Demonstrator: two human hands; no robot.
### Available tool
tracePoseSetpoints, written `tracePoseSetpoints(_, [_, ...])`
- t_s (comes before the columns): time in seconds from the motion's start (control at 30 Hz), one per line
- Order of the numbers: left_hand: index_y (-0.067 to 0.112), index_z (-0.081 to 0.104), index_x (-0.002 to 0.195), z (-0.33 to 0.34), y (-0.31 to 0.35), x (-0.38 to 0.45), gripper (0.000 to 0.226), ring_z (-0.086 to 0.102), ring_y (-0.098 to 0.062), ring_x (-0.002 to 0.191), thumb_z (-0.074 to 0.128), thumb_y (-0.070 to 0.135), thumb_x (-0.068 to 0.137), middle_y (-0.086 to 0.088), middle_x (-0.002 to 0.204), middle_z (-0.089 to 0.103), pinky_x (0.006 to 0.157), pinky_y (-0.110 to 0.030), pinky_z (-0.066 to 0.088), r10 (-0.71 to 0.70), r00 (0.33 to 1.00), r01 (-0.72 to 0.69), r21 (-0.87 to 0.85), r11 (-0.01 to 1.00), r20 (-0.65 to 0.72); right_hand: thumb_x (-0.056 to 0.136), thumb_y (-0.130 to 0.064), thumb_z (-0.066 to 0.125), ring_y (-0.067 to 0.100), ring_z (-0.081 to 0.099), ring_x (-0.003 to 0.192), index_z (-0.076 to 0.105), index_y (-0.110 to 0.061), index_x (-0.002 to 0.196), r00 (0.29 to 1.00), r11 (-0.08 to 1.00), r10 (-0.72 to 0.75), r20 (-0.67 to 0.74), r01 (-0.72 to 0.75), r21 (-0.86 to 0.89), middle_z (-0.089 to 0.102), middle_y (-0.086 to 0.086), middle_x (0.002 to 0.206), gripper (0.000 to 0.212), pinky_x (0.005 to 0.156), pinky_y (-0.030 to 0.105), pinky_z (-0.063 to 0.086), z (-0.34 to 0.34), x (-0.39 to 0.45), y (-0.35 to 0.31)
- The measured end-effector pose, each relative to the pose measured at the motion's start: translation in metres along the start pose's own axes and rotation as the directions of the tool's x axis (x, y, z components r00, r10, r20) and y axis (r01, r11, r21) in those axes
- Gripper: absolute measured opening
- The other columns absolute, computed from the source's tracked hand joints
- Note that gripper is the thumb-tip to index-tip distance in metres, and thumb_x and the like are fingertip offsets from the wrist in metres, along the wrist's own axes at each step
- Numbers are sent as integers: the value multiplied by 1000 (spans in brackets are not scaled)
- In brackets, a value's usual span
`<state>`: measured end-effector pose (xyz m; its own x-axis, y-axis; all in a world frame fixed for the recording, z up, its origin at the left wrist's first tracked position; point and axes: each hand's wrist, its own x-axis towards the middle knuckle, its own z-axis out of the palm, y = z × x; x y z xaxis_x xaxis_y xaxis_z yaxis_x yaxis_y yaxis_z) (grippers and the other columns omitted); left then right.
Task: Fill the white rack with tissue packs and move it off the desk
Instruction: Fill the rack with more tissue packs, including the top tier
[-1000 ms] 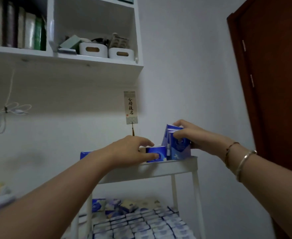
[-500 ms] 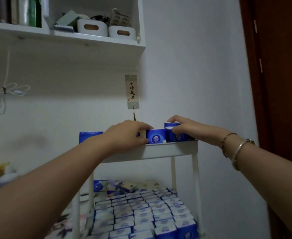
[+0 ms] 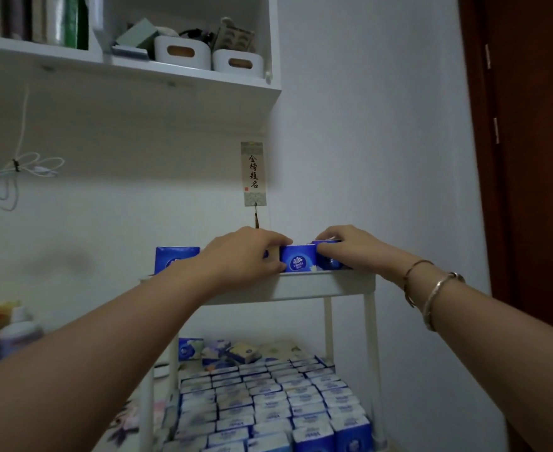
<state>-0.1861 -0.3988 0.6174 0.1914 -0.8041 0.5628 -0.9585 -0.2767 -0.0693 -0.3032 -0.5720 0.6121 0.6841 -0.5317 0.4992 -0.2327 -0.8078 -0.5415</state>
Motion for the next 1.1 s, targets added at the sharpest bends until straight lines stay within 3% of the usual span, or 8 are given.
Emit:
tracePoseSetpoints(0.1, [34, 42, 140, 1, -4, -3, 45, 52, -12, 117, 50, 40, 96, 6, 136, 53, 80, -29, 47, -1, 1000, 1, -5, 1000, -24, 95, -28, 44, 19, 56, 98, 58, -12, 107, 999, 999, 35, 8, -35, 23, 60, 9, 117, 24, 73, 29, 44, -2, -1, -2])
tracePoseSetpoints(0.23, [31, 48, 136, -4, -10, -23, 40, 51, -10, 117, 48, 36, 97, 7, 134, 55, 87, -30, 49, 7, 993, -17, -86, 996, -117, 94, -25, 45, 24, 43, 124, 32, -10, 141, 992, 994, -32, -123, 18, -110, 43, 11, 139, 50, 89, 26, 35, 6, -14, -5])
tracePoseSetpoints(0.33, [31, 55, 129, -3, -15, -55, 33, 49, -1, 113, 49, 30, 97, 16, 126, 56, 92, -24, 45, 59, 969, -104, -177, 979, -241, 90, -18, 48, 19, 34, 125, 40, -10, 132, 874, 966, -247, -418, 187, -180, 41, 6, 135, 43, 94, 28, 36, 23, -45, -9])
tracePoseSetpoints(0.43, [28, 60, 122, 7, -24, -89, 30, 47, 4, 118, 54, 19, 94, 18, 126, 55, 100, -16, 39, 135, 931, -212, -201, 956, -339, 80, -13, 48, 15, 37, 110, 49, -13, 112, 723, 894, -445, -527, 322, -312, 46, 2, 118, 32, 85, 26, 34, 46, -75, -12])
tracePoseSetpoints(0.6, [25, 67, 107, 26, -50, -122, 32, 56, 1, 105, 42, 30, 89, 15, 108, 65, 92, -26, 48, 187, 910, -254, -142, 957, -370, 74, -17, 44, 11, 37, 93, 49, -21, 91, 751, 830, -551, -364, 446, -335, 43, -8, 98, 18, 78, 30, 38, 94, -97, -16])
tracePoseSetpoints(0.83, [11, 58, 77, 44, -85, -158, 15, 54, -10, 75, 44, 7, 82, 3, 79, 55, 66, -22, 43, -59, 752, -172, -282, 944, -656, 80, -24, 37, 12, 41, 83, 53, -21, 77, 817, 805, -570, -91, 534, -258, 48, -8, 83, 16, 73, 31, 39, 171, -76, -12])
tracePoseSetpoints(0.97, [13, 56, 77, 83, -127, -157, 18, 54, -12, 74, 47, -2, 81, 3, 78, 56, 64, -19, 42, -295, 709, -47, -460, 887, -641, 84, -21, 46, 19, 47, 86, 59, -13, 80, 909, 880, -416, 29, 411, -238, 54, 2, 86, 17, 73, 37, 43, 228, -33, 3])
tracePoseSetpoints(1.1, [17, 58, 79, 137, -172, -139, 25, 53, -9, 66, 50, -5, 84, 4, 79, 60, 59, -17, 40, -585, 668, 133, -700, 702, -460, 88, -21, 53, 23, 50, 98, 59, -13, 89, 977, 976, -100, 186, 133, -172, 52, 8, 102, 10, 81, 32, 44, 268, 27, 20])
